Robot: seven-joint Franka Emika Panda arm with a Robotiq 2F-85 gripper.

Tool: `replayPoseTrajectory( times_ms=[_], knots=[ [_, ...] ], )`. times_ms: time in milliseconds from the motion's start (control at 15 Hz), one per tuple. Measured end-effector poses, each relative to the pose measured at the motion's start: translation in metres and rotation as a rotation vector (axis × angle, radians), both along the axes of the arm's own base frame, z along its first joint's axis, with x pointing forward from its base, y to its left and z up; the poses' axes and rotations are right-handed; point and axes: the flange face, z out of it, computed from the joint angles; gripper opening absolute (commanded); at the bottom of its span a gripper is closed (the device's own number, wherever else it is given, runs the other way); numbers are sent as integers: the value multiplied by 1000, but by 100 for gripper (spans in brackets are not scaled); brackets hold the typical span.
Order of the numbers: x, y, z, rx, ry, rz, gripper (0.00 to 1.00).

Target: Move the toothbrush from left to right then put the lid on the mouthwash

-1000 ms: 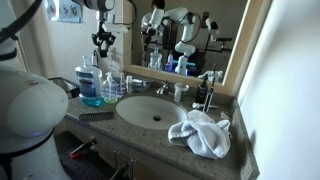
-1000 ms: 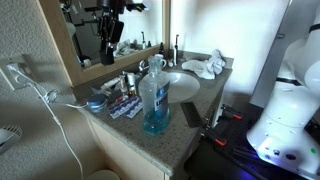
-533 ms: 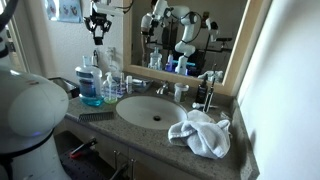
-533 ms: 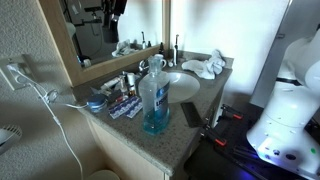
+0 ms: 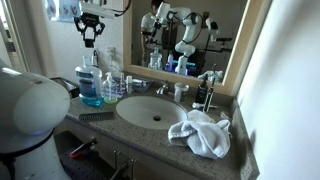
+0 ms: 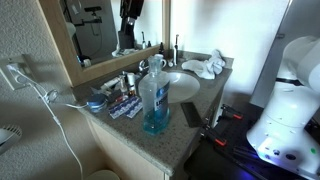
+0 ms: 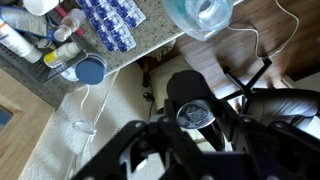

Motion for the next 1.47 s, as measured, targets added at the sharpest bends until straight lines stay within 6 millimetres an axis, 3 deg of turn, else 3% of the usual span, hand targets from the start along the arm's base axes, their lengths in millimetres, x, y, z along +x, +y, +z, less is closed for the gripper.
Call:
replayPoseTrajectory(
  times_ms=[333,600,1067,1467],
  knots=[
    [-36,-20,-9,16,40,-105,22],
    [-52,-39,-16,17,47,-158,22],
    [-47,-59,-32,25,67,-199,22],
    [-42,-58,-40,33,65,-204,22]
  ],
)
